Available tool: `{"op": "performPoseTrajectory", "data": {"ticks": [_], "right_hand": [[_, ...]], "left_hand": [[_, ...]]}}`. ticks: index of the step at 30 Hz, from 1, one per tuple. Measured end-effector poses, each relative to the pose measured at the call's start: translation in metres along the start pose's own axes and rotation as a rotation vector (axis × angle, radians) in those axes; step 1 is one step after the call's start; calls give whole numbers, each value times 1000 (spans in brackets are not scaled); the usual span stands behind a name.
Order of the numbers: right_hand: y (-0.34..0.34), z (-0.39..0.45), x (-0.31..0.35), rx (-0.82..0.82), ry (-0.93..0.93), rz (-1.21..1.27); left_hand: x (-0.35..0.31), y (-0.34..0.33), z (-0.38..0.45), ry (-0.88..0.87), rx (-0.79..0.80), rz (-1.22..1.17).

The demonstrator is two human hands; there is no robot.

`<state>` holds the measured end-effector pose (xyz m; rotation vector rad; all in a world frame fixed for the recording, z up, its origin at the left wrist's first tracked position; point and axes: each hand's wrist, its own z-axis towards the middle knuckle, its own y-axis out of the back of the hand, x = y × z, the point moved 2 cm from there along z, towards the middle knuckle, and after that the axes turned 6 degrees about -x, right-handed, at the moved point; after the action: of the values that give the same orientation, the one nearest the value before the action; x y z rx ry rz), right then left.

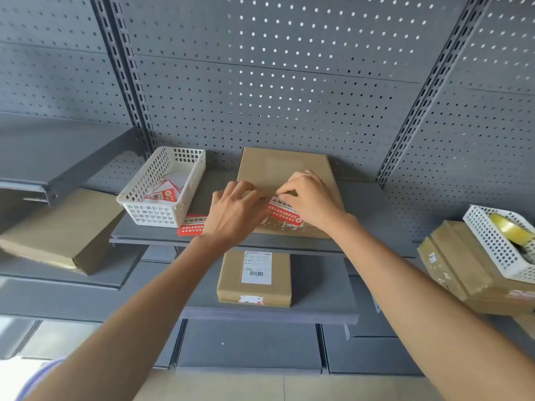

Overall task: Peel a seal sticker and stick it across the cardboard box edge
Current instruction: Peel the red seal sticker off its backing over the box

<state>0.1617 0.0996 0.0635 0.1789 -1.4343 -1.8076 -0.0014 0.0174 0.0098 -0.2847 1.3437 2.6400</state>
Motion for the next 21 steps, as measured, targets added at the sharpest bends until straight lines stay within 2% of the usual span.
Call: {"op": "performPoseTrajectory", "data": {"ticks": [10,21], "right_hand": [[-12,8,3,35,-47,51],[-11,14,2,56,-79,95]], "left_hand": [[2,-8,-7,-59,-142,56],[5,-14,-9,-71,-171,48]]}}
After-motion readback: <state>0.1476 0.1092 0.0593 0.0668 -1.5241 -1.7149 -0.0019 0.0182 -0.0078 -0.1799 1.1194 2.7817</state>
